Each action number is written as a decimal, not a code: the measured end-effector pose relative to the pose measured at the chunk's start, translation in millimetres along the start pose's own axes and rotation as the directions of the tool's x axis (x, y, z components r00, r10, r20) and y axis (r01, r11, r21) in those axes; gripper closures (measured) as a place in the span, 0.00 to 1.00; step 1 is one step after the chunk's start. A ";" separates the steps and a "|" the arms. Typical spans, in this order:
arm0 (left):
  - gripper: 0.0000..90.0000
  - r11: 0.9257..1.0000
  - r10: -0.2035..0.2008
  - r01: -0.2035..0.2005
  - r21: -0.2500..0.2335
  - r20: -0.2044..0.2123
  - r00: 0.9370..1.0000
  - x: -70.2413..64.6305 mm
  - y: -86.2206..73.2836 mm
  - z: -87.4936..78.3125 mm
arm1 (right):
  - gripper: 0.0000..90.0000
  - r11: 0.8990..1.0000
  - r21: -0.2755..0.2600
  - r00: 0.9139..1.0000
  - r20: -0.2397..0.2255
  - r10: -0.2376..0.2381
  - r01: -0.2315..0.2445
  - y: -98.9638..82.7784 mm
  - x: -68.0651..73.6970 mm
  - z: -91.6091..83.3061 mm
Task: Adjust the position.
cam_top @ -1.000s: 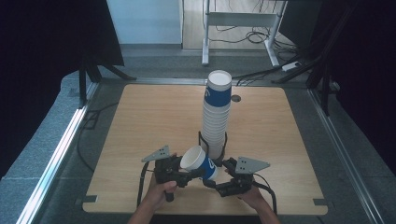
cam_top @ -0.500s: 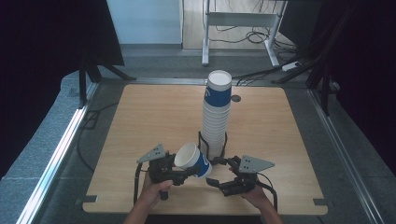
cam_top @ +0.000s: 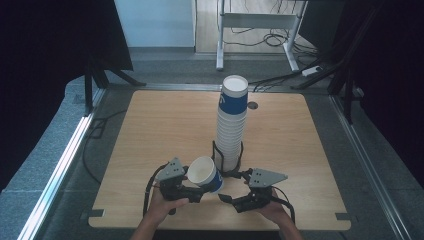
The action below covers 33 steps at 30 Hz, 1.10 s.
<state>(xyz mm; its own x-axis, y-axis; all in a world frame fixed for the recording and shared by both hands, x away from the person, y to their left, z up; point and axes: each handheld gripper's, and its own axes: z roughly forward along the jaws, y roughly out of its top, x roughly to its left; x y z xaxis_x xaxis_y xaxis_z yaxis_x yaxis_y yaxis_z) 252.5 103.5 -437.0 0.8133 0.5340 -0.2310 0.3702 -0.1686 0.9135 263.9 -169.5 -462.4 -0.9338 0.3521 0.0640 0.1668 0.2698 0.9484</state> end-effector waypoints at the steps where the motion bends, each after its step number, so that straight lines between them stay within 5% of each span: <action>1: 0.24 1.000 0.008 -0.008 0.008 -0.009 1.000 -0.9 -0.2 0.4 | 0.23 1.000 0.004 1.000 0.001 -0.001 0.001 -0.3 0.5 0.8; 10: 0.24 0.992 0.087 -0.081 0.095 -0.058 0.994 -8.6 -1.8 8.0 | 0.22 0.998 0.064 0.999 0.015 -0.029 0.028 -3.8 5.1 9.4; 14: 0.24 0.982 0.129 -0.117 0.146 -0.075 0.989 -13.4 -2.9 12.6 | 0.22 0.995 0.091 0.999 0.016 -0.046 0.045 -4.9 8.1 13.5; 26: 0.23 0.937 0.238 -0.200 0.287 -0.103 0.966 -24.7 -3.2 20.6 | 0.19 0.982 0.177 0.996 0.034 -0.080 0.072 -12.7 17.2 32.6; 33: 0.23 0.913 0.271 -0.229 0.339 -0.083 0.959 -30.6 -7.0 28.9 | 0.19 0.976 0.195 0.994 0.035 -0.104 0.095 -17.0 22.7 41.1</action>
<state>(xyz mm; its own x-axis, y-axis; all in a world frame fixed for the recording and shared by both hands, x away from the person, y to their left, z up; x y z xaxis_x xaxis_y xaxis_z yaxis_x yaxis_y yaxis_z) 237.9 64.4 -446.0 0.8430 0.5352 0.0538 0.3041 -0.5566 0.7732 252.9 -129.3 -489.8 -0.9343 0.3536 -0.0462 0.1355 0.4719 0.8712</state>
